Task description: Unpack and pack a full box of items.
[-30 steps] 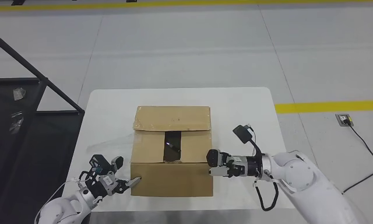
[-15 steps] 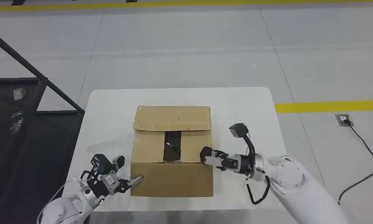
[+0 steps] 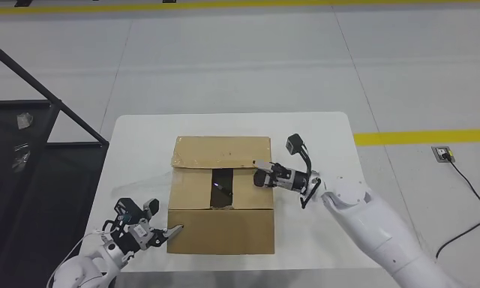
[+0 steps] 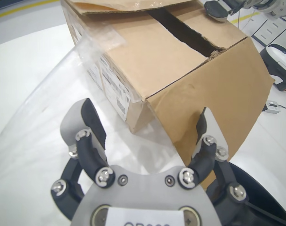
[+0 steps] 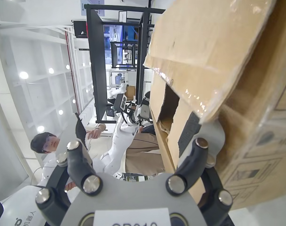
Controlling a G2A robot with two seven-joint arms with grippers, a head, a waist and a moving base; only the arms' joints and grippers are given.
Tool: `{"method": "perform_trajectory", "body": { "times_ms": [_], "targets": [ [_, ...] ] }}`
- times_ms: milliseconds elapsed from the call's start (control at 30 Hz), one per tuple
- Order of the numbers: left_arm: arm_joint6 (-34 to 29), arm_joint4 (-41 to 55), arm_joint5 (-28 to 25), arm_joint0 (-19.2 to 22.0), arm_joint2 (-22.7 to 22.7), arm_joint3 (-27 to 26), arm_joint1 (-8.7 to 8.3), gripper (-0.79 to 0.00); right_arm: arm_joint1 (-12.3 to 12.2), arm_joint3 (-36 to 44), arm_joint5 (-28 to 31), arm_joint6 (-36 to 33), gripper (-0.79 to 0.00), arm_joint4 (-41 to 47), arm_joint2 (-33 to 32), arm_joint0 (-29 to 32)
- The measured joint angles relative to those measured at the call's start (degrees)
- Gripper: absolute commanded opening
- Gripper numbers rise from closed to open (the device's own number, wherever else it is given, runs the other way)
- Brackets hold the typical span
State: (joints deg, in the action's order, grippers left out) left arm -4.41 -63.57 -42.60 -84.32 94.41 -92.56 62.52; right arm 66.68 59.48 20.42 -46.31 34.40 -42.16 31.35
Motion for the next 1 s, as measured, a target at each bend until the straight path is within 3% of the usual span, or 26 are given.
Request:
{"method": "perform_trajectory", "body": {
  "times_ms": [367, 567, 1000],
  "targets": [
    [0.2, -0.1, 1.2, 0.3, 0.2, -0.1, -0.32, 0.0, 4.1, -7.0, 5.7, 5.5, 0.0, -0.4, 0.8, -6.0],
    [0.0, 0.3, 1.5, 0.1, -0.2, 0.2, -0.43, 0.0, 7.1, -11.7, 9.5, 18.6, 0.0, -10.8, 3.2, -10.9],
    [0.8, 0.4, 3.2, -0.6, -0.9, 0.8, -0.58, 0.0, 15.3, -24.0, 4.5, 37.9, 0.0, -27.5, 10.2, -18.0]
  ]
}}
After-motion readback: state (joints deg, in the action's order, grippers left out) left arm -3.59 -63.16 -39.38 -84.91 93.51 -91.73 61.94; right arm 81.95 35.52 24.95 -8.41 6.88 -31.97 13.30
